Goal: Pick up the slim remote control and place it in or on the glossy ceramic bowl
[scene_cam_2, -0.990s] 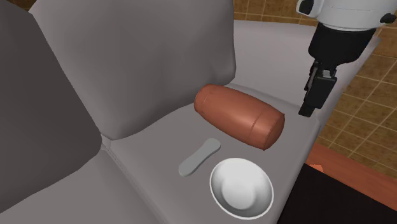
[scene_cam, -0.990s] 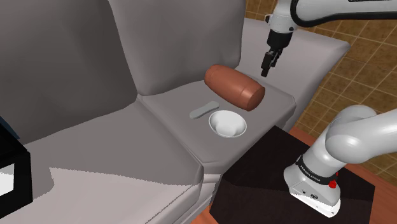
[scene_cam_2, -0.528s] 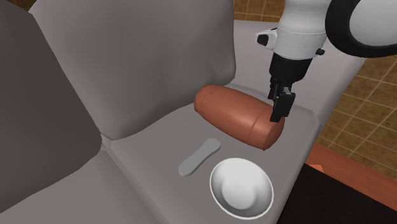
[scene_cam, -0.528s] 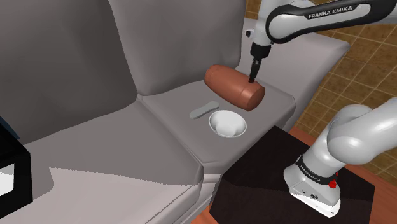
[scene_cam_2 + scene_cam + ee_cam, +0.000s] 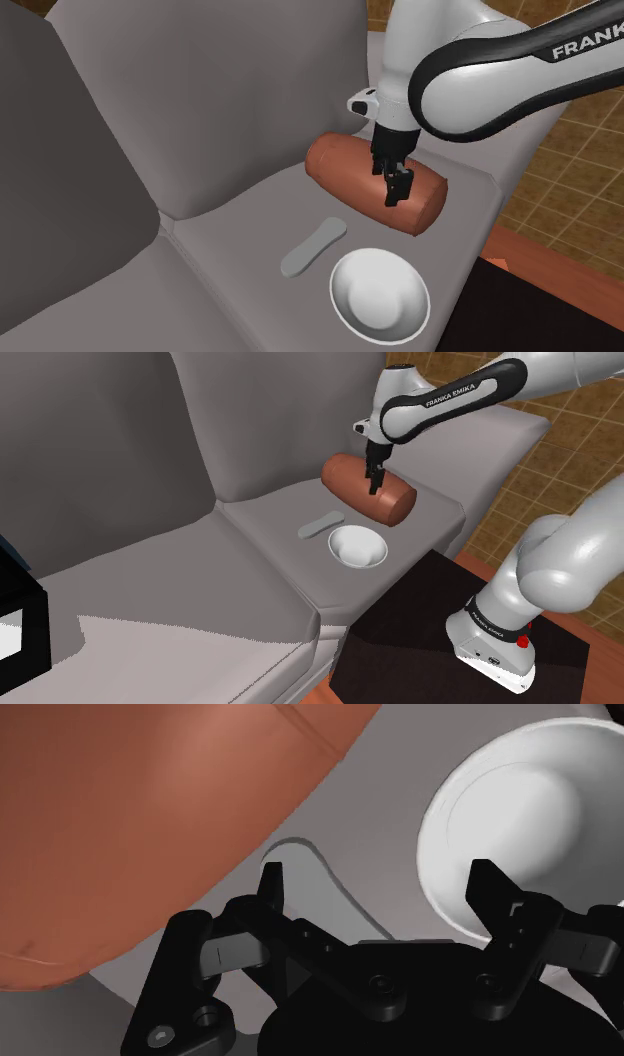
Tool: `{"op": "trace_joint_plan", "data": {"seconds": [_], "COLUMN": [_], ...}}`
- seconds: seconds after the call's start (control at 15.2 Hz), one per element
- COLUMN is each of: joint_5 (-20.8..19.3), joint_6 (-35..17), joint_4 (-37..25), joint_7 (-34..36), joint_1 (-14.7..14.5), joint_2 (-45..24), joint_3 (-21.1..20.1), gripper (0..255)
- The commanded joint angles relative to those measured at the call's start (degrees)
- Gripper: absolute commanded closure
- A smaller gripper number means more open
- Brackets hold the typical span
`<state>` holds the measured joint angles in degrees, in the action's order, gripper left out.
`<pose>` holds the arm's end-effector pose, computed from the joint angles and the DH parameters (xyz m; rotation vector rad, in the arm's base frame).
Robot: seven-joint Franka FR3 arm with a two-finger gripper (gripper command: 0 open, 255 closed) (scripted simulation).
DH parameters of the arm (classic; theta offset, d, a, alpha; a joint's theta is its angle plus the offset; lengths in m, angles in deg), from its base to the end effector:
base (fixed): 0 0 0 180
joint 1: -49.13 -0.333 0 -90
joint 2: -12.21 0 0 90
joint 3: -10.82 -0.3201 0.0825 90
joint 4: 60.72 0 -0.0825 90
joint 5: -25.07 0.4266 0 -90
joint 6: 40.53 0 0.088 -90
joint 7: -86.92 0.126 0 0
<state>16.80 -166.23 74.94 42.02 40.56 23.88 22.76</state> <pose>0.5068 -0.0365 0.3677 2.8124 1.2077 -0.0096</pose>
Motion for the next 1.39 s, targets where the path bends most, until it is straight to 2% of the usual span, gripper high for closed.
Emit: {"op": "trace_joint_plan", "data": {"seconds": [0.0, 0.4, 0.86, 1.32], "joint_5": [1.38, 6.46, 10.60, 11.39], "joint_6": [-3.01, -9.42, -14.17, -18.29], "joint_4": [-1.50, -7.17, -14.89, -15.73], "joint_7": [-5.25, -20.60, -36.33, -38.37], "joint_1": [-1.11, -2.75, -2.42, -1.97], "joint_2": [-4.50, -17.17, -30.61, -35.70], "joint_3": [0.48, -0.23, -4.74, -5.82], "gripper": [0, 0, 0, 0]}}
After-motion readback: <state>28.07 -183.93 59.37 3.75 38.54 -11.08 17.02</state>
